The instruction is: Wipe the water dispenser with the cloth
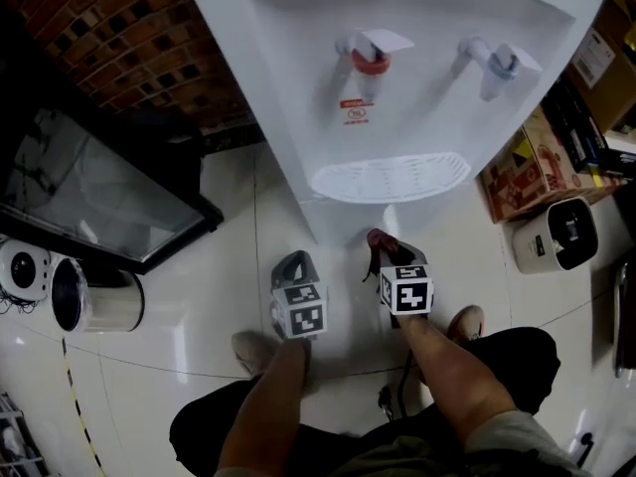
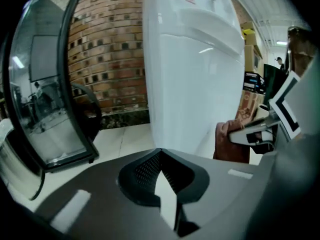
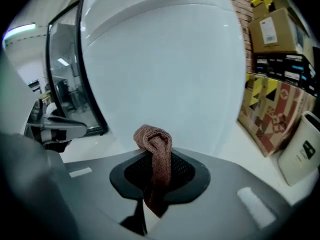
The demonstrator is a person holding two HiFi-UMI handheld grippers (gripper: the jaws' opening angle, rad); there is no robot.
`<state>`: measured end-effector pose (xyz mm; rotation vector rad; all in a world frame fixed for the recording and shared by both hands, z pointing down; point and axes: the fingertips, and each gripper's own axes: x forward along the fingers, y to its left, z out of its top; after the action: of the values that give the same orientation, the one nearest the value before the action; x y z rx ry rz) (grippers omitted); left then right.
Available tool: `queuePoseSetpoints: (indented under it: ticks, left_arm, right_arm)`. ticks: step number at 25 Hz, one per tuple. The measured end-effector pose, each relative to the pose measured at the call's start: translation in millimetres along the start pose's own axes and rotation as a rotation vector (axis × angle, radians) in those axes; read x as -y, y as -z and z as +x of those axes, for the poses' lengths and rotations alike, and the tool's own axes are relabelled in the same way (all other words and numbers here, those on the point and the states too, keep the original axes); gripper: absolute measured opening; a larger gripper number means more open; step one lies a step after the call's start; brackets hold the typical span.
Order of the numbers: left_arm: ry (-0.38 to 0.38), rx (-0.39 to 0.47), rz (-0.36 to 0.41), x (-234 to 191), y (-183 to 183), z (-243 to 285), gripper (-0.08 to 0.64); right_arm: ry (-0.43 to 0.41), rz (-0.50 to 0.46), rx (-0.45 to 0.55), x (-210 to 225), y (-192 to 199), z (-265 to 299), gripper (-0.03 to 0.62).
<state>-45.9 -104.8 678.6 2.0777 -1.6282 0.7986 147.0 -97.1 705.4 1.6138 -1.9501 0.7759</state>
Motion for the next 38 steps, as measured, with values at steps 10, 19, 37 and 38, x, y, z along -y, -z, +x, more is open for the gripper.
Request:
queuePoseSetpoints:
  ticks: [10, 19, 37, 38]
  left_arm:
    - [-0.057, -0.001, -0.089, -44, 15, 6, 0.000]
    - [-0.077, -0.085, -0.065, -51, 44, 18, 0.000]
    - [0.252, -0.043, 0.102, 151, -2, 53, 0.000]
    - [0.269, -0.044, 0.111, 161, -3, 53, 0.000]
  right_arm:
    - [-0.165, -0.101, -0.080, -115, 19, 60, 0.072]
    - [-0.129, -0.013, -0.084, -102, 24, 81, 0.072]
    - [0.187, 0.153, -0.049, 107, 17, 30, 0.071]
    - [0.198, 0.163, -0.046, 114, 15, 28, 0.071]
